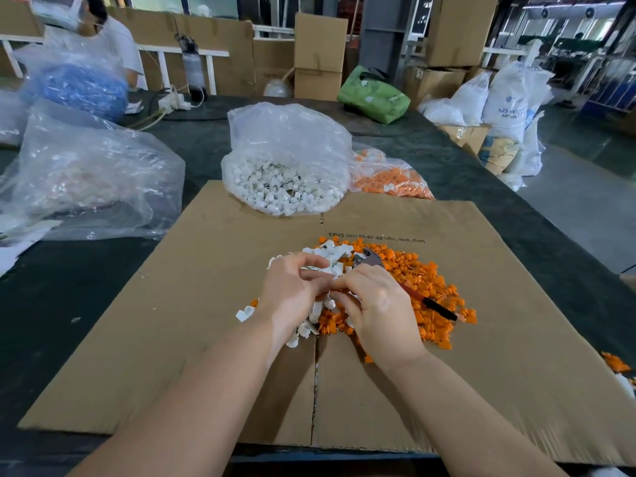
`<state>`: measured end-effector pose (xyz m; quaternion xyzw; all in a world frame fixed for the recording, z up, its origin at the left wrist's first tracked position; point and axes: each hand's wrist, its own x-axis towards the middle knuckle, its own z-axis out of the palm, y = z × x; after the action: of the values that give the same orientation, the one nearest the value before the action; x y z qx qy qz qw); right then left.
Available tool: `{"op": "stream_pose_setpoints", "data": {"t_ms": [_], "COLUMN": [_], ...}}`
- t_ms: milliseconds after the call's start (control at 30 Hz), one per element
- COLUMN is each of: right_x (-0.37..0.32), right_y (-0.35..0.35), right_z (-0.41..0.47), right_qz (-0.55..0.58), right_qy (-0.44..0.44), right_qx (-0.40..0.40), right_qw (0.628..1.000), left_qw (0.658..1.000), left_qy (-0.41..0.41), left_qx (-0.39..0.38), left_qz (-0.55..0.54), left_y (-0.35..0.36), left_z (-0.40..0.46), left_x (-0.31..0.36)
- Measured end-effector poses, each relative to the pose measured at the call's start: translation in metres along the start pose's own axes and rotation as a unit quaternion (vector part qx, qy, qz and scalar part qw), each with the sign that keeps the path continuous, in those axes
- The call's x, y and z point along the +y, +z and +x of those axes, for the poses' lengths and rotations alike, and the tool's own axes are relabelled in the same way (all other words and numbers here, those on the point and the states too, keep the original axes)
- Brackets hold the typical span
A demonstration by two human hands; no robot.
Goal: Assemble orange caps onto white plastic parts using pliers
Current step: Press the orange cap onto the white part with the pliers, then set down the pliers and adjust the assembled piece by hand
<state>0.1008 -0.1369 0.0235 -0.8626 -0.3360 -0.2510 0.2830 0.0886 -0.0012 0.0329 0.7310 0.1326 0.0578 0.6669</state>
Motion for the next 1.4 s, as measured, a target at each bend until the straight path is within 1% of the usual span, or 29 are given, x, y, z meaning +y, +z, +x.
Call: {"op": "stream_pose_setpoints", "data": {"t_ms": [167,300,333,400,500,567,667,733,833,967,1033,1067,1133,1200,1300,1400], "right_x": [-0.01,-0.014,-0.014,-0.014,-0.008,-0.004,-0.001,-0.001,0.001,0.003,0.002,0.001,0.0,0.0,-0.001,-0.001], "right_y": [0.004,0.004,0.004,0.004,0.003,0.002,0.005,0.007,0.01,0.014,0.017,0.018,0.02,0.022,0.024,0.025], "right_z": [0.003,0.005,0.004,0.0,-0.007,-0.011,-0.015,-0.017,-0.018,-0.019,-0.018,-0.017,-0.016,-0.016,-0.016,-0.017], "right_qz": [-0.023,-0.009,-0.003,0.004,0.003,0.0,-0.005,-0.012,-0.029,-0.063,-0.083,-0.094,-0.115,-0.132,-0.15,-0.162], "right_qy": [-0.013,0.009,0.015,0.032,0.069,0.088,0.087,0.074,0.069,0.058,0.053,0.05,0.04,0.031,0.022,0.015], "right_qx": [0.006,-0.025,-0.035,-0.045,-0.04,-0.048,-0.09,-0.114,-0.137,-0.169,-0.194,-0.205,-0.216,-0.214,-0.21,-0.208], "right_qw": [1.0,1.0,0.999,0.998,0.997,0.995,0.992,0.991,0.988,0.982,0.976,0.973,0.969,0.967,0.966,0.964], "left_qw": [1.0,1.0,0.999,0.993,0.968,0.942,0.903,0.891,0.884,0.863,0.871,0.88,0.892,0.897,0.885,0.872], "left_qy": [-0.006,0.002,0.01,0.041,0.075,0.082,0.07,0.058,0.063,0.068,0.094,0.124,0.19,0.229,0.252,0.251], "left_qx": [0.015,0.023,0.038,0.092,0.179,0.228,0.266,0.271,0.259,0.241,0.247,0.239,0.186,0.108,0.002,-0.037], "left_qz": [-0.022,-0.006,0.004,0.058,0.159,0.23,0.329,0.36,0.384,0.439,0.415,0.392,0.365,0.362,0.391,0.419], "left_y": [-0.005,-0.01,-0.014,-0.028,-0.06,-0.082,-0.105,-0.111,-0.111,-0.105,-0.096,-0.089,-0.075,-0.062,-0.048,-0.04], "left_z": [-0.003,-0.005,-0.005,-0.001,0.006,0.01,0.012,0.011,0.012,0.011,0.006,0.003,-0.004,-0.008,-0.01,-0.01], "left_x": [0.001,0.0,-0.002,-0.006,-0.017,-0.027,-0.047,-0.057,-0.061,-0.06,-0.055,-0.052,-0.046,-0.043,-0.044,-0.048]}}
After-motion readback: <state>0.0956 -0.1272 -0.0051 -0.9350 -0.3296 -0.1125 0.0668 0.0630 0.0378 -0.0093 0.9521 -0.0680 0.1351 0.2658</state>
